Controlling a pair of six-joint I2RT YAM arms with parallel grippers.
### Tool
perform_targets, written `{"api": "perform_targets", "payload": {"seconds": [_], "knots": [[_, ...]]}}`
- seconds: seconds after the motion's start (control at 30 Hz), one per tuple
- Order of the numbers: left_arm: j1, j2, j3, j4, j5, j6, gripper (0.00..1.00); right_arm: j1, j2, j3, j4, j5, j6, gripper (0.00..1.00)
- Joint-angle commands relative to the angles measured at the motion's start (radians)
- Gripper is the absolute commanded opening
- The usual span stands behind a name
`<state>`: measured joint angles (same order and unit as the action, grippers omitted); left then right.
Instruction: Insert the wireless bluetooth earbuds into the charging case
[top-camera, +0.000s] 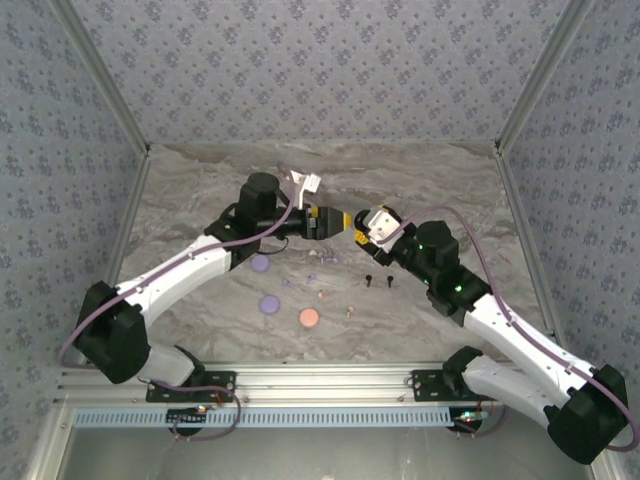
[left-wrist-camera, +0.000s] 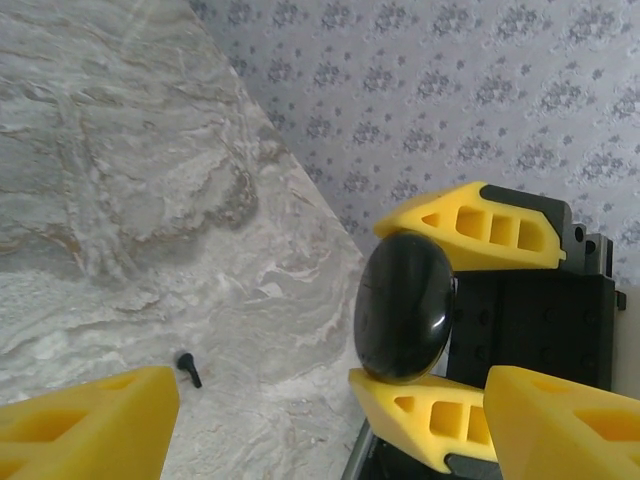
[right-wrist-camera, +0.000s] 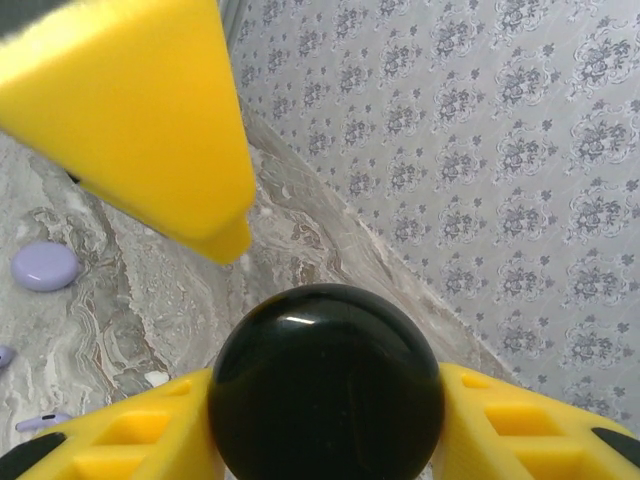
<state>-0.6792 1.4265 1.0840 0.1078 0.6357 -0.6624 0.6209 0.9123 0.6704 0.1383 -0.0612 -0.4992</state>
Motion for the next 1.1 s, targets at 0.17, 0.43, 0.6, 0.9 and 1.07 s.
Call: {"api": "perform_targets", "payload": {"seconds": [0.17, 0.43, 0.6, 0.9, 1.07], "knots": [[-0.042, 0.063, 0.092, 0.012, 0.062, 0.040, 0.72, 0.007, 0.009, 0.049, -0.022, -0.011, -0.035, 0.50], [-0.061, 0.112, 0.128, 0.012, 0.091, 0.043, 0.57, 0.008, 0.015, 0.053, -0.028, -0.022, -0.036, 0.51], [-0.068, 0.134, 0.138, 0.015, 0.108, 0.043, 0.46, 0.008, 0.015, 0.056, -0.029, -0.022, -0.034, 0.51], [-0.069, 0.129, 0.134, 0.003, 0.108, 0.060, 0.27, -0.006, 0.033, 0.077, -0.057, -0.013, -0.017, 0.54], [-0.069, 0.103, 0.125, -0.015, 0.065, 0.097, 0.18, -0.027, 0.040, 0.094, -0.102, -0.056, 0.007, 0.73]]}}
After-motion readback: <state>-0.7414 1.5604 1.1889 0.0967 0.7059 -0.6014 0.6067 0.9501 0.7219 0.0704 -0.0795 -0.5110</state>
